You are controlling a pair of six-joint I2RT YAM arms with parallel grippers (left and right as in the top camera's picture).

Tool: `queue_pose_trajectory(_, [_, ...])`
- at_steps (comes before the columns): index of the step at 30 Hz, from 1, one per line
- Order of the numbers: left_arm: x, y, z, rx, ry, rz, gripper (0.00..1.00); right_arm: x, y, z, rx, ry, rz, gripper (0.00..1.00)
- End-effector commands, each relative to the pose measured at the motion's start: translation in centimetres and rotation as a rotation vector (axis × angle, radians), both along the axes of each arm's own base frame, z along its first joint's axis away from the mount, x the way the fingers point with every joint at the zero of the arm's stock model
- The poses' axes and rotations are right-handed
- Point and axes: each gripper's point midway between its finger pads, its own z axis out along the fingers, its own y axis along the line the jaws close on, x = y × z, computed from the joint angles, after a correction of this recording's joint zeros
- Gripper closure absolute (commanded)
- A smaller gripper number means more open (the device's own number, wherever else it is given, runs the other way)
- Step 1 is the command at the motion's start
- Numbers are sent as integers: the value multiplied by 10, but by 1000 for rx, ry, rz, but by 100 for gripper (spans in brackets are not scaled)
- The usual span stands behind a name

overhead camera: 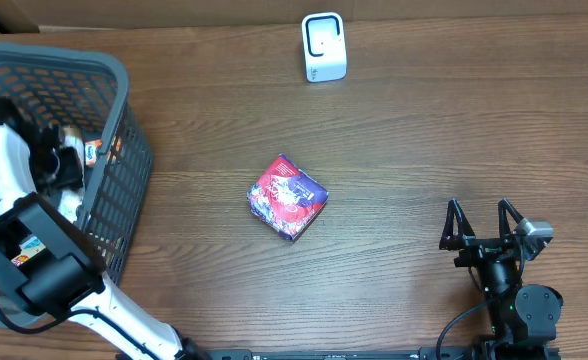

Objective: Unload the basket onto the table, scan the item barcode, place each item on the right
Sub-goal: 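Grasp the white bamboo tube in the basket and place it on table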

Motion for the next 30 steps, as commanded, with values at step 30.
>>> queue_pose_trajectory(30, [-12,-502,103,-279,-378,-1027,96,0,-1,-1,4,-5,-7,0])
